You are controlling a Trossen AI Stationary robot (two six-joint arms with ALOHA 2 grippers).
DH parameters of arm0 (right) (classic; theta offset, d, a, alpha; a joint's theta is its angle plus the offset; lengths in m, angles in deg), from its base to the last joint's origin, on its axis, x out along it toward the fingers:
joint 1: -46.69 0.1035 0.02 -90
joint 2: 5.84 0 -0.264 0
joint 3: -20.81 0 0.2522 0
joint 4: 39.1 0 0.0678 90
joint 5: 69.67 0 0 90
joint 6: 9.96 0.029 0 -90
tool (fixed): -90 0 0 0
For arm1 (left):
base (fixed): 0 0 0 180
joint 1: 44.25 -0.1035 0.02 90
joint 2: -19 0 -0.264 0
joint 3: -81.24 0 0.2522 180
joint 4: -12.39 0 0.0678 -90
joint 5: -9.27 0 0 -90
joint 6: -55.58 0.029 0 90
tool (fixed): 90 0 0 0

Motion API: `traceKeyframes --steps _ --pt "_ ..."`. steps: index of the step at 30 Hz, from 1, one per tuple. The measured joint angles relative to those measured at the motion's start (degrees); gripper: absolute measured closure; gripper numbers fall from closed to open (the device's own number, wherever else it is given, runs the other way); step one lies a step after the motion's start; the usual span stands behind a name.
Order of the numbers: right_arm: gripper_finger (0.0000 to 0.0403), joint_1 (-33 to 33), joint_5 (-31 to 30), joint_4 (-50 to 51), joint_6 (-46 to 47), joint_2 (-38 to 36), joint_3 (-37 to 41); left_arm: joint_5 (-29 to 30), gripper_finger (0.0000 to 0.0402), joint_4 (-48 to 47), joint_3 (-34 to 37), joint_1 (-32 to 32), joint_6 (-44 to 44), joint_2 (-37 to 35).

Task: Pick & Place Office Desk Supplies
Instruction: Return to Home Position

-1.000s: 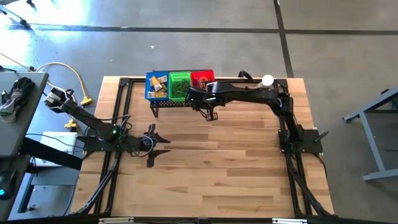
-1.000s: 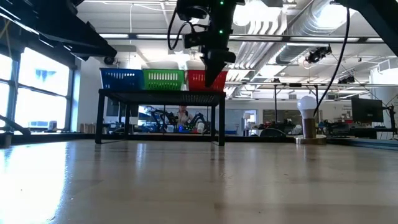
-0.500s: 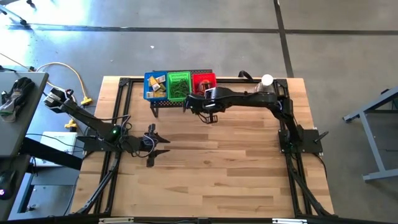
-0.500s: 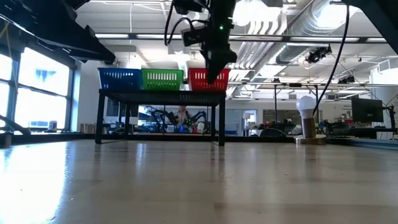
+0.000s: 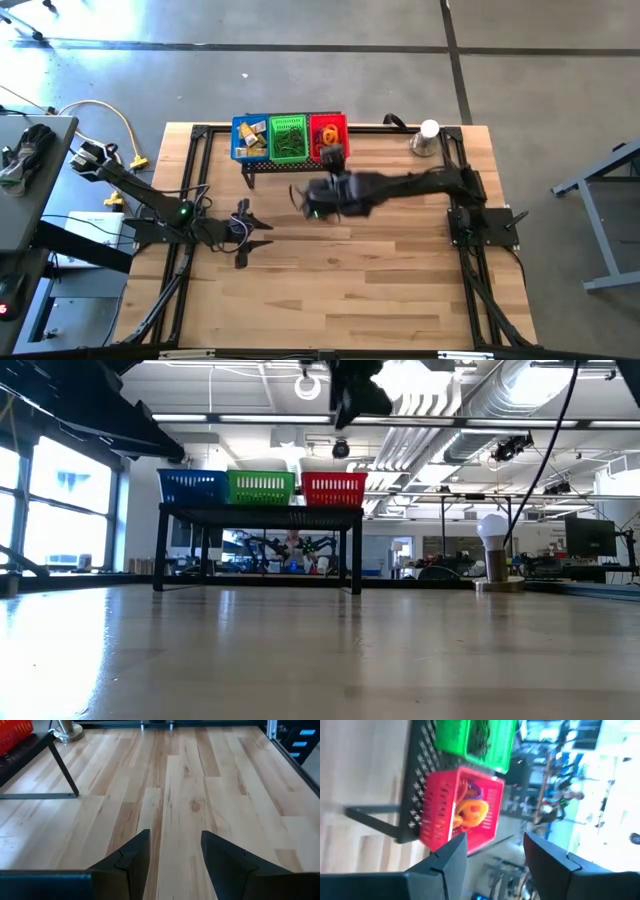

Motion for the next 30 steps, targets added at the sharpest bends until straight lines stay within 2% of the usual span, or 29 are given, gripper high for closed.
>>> traceKeyframes --steps 4,7,9,11,13,16,18,20,24,27,30 --pt "0.0218 8.0 -5.2 5.8 9.5 -4.0 -0.1 0.0 0.0231 0.0 0.0 0.0 -0.7 -1.7" --pt "0.0224 14.6 -6.8 14.8 25.1 -6.4 0.0 1.4 0.0235 0.0 0.0 0.0 -1.3 -4.0" --pt "0.0237 18.6 -4.0 20.5 36.6 -7.7 0.0 3.8 0.0245 -0.6 0.0 0.0 -1.3 -6.1" --pt "0.0260 21.7 1.7 21.5 44.9 -9.7 0.7 4.5 0.0264 -1.2 0.0 -0.1 -0.4 -8.7" --pt "0.0294 24.9 8.7 21.9 47.1 -13.2 2.1 4.7 0.0292 -3.2 0.0 -0.6 2.1 -11.7" --pt "0.0361 28.2 12.6 21.8 49.0 -19.7 5.6 8.3 0.0351 -9.2 -1.1 -2.4 4.5 -17.3" --pt "0.0390 30.5 14.3 21.6 51.5 -25.5 9.7 10.2 0.0387 -12.5 -1.9 -4.0 5.8 -20.9" --pt "0.0396 31.8 13.6 21.7 54.8 -32.4 14.3 11.2 0.0394 -16.0 -2.2 -5.9 7.5 -25.1" --pt "0.0400 33.9 8.0 19.3 62.6 -48.2 27.5 11.7 0.0400 -21.5 -2.2 -10.4 8.9 -33.6" --pt "0.0400 35.5 6.8 9.9 64.9 -60.9 40.4 8.9 0.0401 -24.6 -1.6 -13.8 6.3 -38.6" --pt "0.0400 34.7 6.1 -5.9 58.5 -72.8 54.4 4.3 0.0401 -24.8 0.6 -17.0 4.6 -41.4"
